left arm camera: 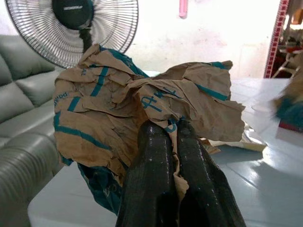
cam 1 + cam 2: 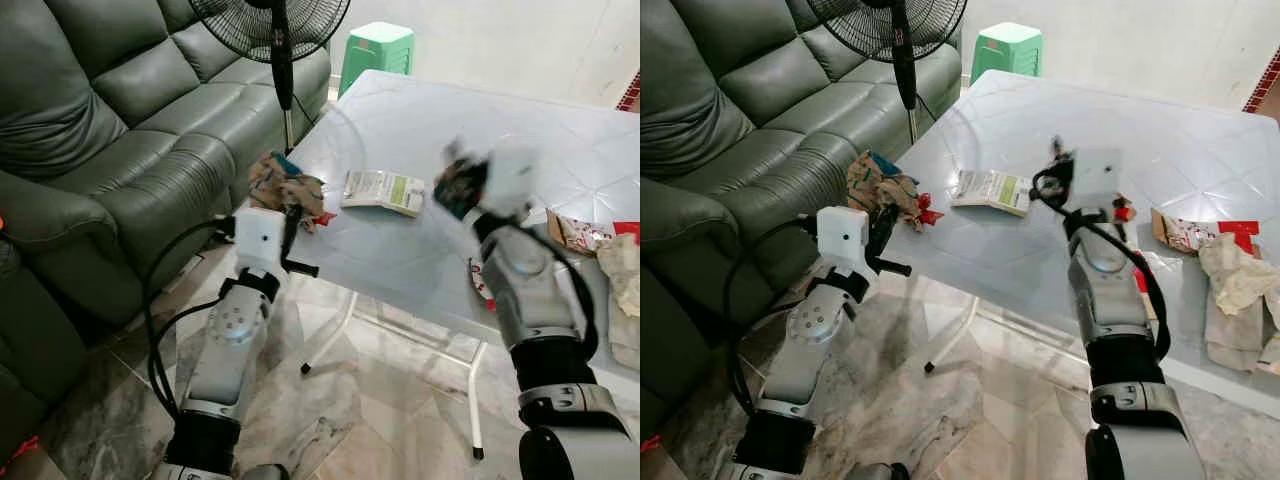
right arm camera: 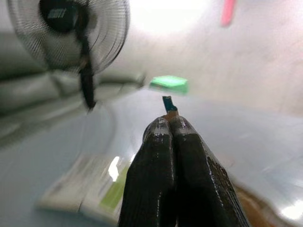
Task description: Picking trash to rubbish bin
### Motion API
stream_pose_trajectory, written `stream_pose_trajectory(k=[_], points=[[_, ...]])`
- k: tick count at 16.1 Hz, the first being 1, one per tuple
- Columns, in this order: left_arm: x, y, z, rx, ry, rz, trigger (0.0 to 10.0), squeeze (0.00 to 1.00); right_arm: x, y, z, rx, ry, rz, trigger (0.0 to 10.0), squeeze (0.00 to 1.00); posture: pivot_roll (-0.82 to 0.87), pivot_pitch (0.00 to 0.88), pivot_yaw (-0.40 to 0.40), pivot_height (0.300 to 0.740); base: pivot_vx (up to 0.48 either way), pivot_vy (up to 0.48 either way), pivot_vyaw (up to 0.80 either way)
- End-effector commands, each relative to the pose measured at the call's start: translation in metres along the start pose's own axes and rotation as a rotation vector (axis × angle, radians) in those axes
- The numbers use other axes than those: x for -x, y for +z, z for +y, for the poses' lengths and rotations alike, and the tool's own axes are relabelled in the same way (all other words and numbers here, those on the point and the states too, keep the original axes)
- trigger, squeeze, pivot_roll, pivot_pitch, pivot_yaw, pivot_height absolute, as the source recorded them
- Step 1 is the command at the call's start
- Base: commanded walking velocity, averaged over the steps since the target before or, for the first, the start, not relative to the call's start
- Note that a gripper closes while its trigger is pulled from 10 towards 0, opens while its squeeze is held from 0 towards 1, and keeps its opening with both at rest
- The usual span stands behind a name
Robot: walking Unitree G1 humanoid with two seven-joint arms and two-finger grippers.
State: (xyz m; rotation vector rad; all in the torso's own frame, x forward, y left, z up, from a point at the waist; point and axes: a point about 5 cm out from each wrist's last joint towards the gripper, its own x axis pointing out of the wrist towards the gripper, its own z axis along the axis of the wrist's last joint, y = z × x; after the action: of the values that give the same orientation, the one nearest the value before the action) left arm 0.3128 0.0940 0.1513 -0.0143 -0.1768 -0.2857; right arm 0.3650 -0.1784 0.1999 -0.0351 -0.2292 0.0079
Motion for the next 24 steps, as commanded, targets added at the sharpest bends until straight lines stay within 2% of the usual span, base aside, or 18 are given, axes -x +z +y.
stream_pose_trajectory(k=[1, 2, 3, 4, 6, 9, 14, 18, 24], points=[[0.0, 0.008, 0.002, 0.02, 0.013, -0.018, 1.0, 0.0, 0.004, 0.004, -0.006, -0.014, -0.052, -0.012, 0.0, 0.0, 0.05, 0.033, 0.017, 0.74, 0.0, 0.0, 0.0], [0.001, 0.009, 0.003, 0.043, 0.02, -0.021, 1.2, 0.0, 0.009, 0.005, -0.007, -0.01, -0.073, -0.016, 0.0, 0.0, 0.04, 0.032, 0.015, 0.74, 0.0, 0.0, 0.0], [0.002, 0.012, 0.005, 0.076, 0.027, -0.024, 2.0, 0.0, 0.015, 0.005, -0.008, -0.005, -0.082, -0.018, 0.0, 0.0, 0.04, 0.031, 0.014, 0.74, 0.0, 0.0, 0.0], [0.002, 0.012, 0.006, 0.09, 0.032, -0.02, 2.2, 0.0, 0.018, 0.004, -0.009, -0.003, -0.087, -0.012, 0.0, 0.0, 0.04, 0.032, 0.015, 0.74, 0.0, 0.0, 0.0], [0.002, 0.014, 0.009, 0.103, 0.039, -0.019, 1.7, 0.0, 0.02, 0.004, -0.009, -0.014, -0.092, 0.002, 0.0, 0.0, 0.04, 0.032, 0.015, 0.74, 0.0, 0.0, 0.0], [-0.001, 0.016, 0.014, 0.123, 0.053, -0.017, 0.8, 0.0, 0.017, 0.009, -0.007, -0.017, -0.09, 0.003, 0.0, 0.0, 0.04, 0.028, 0.014, 0.74, 0.0, 0.0, -0.8], [0.0, 0.016, 0.018, 0.166, 0.075, -0.001, 0.0, 0.0, 0.016, 0.012, -0.006, -0.018, -0.086, -0.005, 0.0, 0.0, 0.04, 0.032, 0.013, 0.74, 0.0, 0.0, -0.64], [-0.002, 0.017, 0.024, 0.182, 0.092, 0.007, 0.0, 0.0, 0.015, 0.014, -0.002, -0.02, -0.073, -0.01, 0.0, 0.0, 0.04, 0.035, 0.013, 0.74, 0.0, 0.0, 0.0], [-0.002, 0.016, 0.025, 0.193, 0.094, 0.018, 0.0, 0.0, 0.013, 0.016, -0.002, -0.016, -0.07, -0.017, 0.0, 0.0, 0.04, 0.036, 0.011, 0.74, 0.0, 0.294, 0.0]])
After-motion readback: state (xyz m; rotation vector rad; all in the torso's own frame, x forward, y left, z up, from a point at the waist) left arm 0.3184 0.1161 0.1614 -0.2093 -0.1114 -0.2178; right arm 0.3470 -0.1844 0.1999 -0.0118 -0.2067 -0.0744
